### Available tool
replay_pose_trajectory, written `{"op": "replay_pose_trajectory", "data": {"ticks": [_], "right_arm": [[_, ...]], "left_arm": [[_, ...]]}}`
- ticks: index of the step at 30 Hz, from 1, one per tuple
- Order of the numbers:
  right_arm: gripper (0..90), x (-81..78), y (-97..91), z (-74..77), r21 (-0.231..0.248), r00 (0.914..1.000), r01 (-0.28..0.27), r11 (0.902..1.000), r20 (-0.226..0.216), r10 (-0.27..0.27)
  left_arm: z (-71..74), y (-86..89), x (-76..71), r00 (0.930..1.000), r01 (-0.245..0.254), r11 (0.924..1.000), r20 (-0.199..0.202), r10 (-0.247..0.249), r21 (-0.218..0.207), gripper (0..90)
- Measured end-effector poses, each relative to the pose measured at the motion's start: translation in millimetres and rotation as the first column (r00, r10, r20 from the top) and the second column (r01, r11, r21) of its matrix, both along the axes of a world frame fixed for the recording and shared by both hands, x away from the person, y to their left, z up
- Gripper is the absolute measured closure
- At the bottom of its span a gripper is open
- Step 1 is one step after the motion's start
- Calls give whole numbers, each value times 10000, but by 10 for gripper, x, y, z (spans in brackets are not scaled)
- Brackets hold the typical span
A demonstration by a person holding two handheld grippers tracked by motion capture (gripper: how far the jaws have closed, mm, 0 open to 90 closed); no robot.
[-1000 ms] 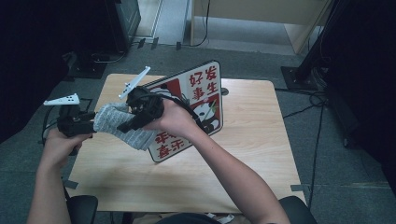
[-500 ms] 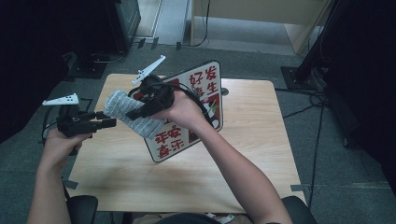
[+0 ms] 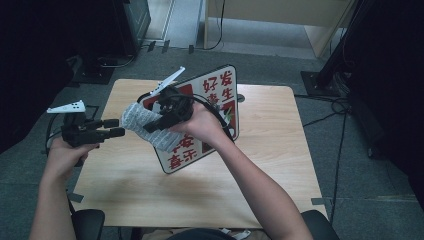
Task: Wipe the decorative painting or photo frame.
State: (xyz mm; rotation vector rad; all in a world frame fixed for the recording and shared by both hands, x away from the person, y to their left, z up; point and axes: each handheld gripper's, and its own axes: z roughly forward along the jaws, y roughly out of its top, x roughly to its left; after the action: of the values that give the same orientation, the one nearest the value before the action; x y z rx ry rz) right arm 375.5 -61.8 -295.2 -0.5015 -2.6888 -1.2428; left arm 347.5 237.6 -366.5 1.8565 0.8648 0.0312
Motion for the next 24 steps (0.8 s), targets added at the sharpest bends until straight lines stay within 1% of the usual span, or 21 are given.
{"op": "replay_pose_trajectory", "data": {"ticks": [6,11,14,21,24], "right_arm": [[658,1,-40,-78,4,10000,34,10000,-60,-34],[658,-7,-46,-127,-83,9999,70,9999,-121,-71],[658,-22,-59,-189,-146,9997,88,9999,-218,-91],[659,-60,-79,-324,-311,9996,86,9995,-261,-94],[658,-77,-87,-382,-366,9995,106,9993,-297,-116]], "left_arm": [[-1,-7,1,9999,110,9999,-31,-110,-38,391],[1,-12,-1,9999,133,9999,-31,-133,-81,391],[-1,-14,-1,9998,169,9998,-51,-170,-62,392],[-1,-13,0,9997,226,9997,-47,-226,-43,392],[-2,-13,4,9996,256,9997,-108,-257,-40,393]]}}
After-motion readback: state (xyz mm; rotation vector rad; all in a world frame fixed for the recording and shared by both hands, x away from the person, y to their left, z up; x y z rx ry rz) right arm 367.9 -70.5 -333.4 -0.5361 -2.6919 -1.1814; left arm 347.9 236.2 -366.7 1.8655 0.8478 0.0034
